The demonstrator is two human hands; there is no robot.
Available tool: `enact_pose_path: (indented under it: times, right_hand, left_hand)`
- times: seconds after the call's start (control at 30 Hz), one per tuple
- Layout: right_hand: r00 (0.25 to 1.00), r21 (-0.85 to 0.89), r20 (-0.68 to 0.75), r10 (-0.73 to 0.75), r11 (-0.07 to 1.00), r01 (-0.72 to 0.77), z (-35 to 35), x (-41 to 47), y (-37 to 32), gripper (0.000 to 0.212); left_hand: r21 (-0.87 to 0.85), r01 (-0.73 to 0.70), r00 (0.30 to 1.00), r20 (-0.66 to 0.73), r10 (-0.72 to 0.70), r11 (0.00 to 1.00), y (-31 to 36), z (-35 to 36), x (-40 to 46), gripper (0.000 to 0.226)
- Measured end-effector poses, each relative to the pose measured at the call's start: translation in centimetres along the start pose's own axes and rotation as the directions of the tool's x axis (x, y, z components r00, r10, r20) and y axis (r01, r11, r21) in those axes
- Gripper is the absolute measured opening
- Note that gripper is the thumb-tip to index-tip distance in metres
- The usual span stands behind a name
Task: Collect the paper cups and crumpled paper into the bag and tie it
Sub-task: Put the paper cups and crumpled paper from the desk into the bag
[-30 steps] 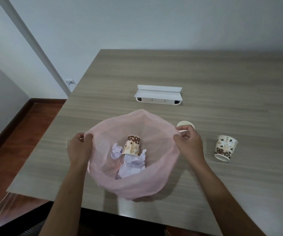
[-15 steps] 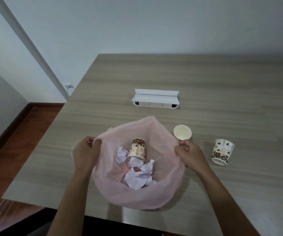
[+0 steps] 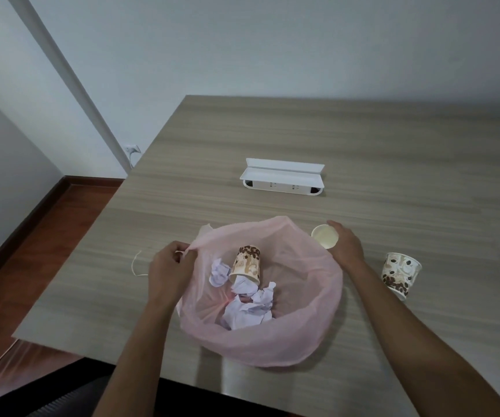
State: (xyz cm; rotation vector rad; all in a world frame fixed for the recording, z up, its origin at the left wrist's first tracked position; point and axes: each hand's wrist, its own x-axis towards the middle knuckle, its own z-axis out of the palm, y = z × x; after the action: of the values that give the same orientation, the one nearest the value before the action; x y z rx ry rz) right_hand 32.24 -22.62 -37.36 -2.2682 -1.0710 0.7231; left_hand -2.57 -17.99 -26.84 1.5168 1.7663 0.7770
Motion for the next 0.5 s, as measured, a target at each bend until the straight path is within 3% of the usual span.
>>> enact_pose_path:
  times: [0.13,0.2,0.3,0.4,0.5]
  right_hand:
    - [0.953,0.256,-0.243,0.180,0.960,-0.116,-2.4,-1.6,-0.4,0.080]
    - [0.908,0.424,-0.352,0.228,0.903,-0.062,-4.1,-3.2,-2.2,0.075]
    - [0.895,0.506,-0.424,0.141,0.856,0.105,-6.2,-6.6,-6.0,0.066]
    - [0.957,0.462,-0.289,-0.019,0.873,0.157,-6.4,-9.4,-9.0,0.063]
    - [0.994,0.347,-0.005,-0.105,0.932,0.100,-4.7,-10.7,-11.2,0.075]
  left_hand:
    - [-0.017,-0.035,0.999,0.032,0.035,0.999,1.3,1.0,-0.2,0.008]
    - [-0.041,-0.030,0.998,0.055,0.032,0.999,1.6,1.5,-0.1,0.010]
    - [-0.035,-0.038,0.996,0.078,0.040,0.999,1.7,2.0,-0.2,0.008]
    - [-0.039,-0.059,0.994,0.086,0.062,0.997,2.4,2.6,0.0,0.006]
    - [-0.045,-0.075,0.994,0.080,0.079,0.996,3.1,3.0,0.6,0.006]
